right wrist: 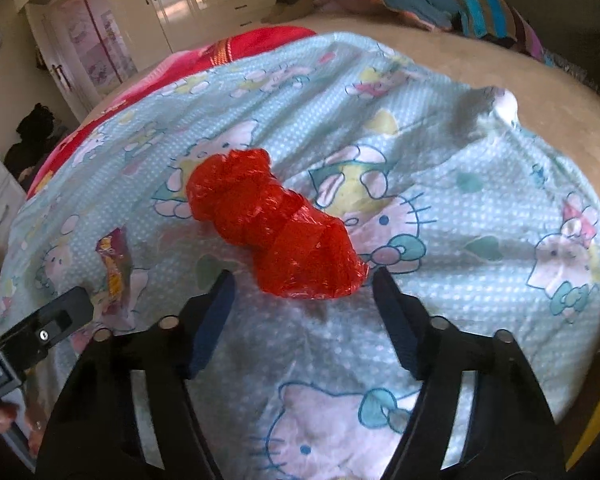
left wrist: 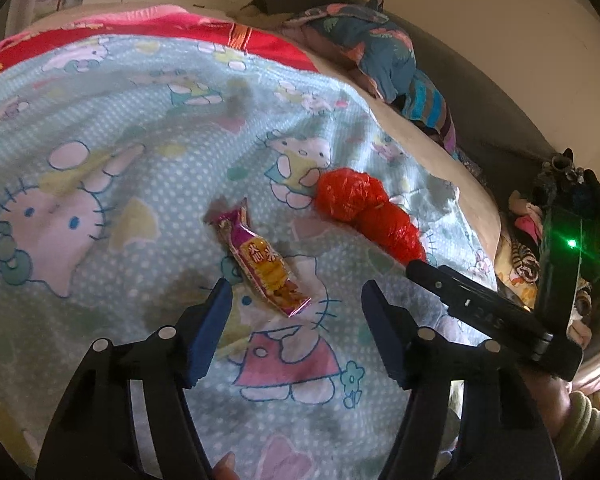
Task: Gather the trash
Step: 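Grasp the purple snack packet with the left gripper while the right gripper grasps the red wrapper, then carry the purple packet and red wrapper over the yellow-rimmed bin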
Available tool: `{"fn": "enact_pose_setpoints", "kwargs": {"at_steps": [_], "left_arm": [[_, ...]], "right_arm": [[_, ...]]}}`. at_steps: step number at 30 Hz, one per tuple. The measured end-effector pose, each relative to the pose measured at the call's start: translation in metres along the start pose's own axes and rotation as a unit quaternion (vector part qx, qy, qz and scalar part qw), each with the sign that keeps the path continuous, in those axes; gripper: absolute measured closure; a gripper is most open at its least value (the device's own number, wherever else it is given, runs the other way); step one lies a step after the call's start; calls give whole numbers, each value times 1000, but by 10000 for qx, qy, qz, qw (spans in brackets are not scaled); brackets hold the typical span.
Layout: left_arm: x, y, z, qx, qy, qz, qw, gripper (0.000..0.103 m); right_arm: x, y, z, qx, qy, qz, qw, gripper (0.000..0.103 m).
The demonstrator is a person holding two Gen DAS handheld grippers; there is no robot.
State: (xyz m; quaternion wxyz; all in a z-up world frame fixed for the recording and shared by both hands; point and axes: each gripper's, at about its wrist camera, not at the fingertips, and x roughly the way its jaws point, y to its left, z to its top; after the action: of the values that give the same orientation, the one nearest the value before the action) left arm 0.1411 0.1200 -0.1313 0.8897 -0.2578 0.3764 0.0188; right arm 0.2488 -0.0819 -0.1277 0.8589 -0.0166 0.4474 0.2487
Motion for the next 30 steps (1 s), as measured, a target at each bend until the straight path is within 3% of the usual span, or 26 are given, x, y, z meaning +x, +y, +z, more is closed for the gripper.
{"fn": "enact_pose_setpoints", "kwargs": {"at_steps": [3,6,11,16,30], "left_arm": [[11,2,0,-142,105,0,9998,39],[19,4,1,-226,138,40,9996,45],[28,6,2,-224,194,326,9990,70],[22,-2,-2,-58,174,292,9994,75],[-14,-75,-8,607,-72,-507,9968,77]], "right_arm": [[3,-5,-2,123,4,66,9999,81],[-5,-8,-8,93,-106,18,9999,97],[-30,-23,-21,396,-352,52,9986,99],[-57,-37,-32,611,-583,-3,9964,100],[-133,-68,-52,1094,-1362,-164,9845,101]]}}
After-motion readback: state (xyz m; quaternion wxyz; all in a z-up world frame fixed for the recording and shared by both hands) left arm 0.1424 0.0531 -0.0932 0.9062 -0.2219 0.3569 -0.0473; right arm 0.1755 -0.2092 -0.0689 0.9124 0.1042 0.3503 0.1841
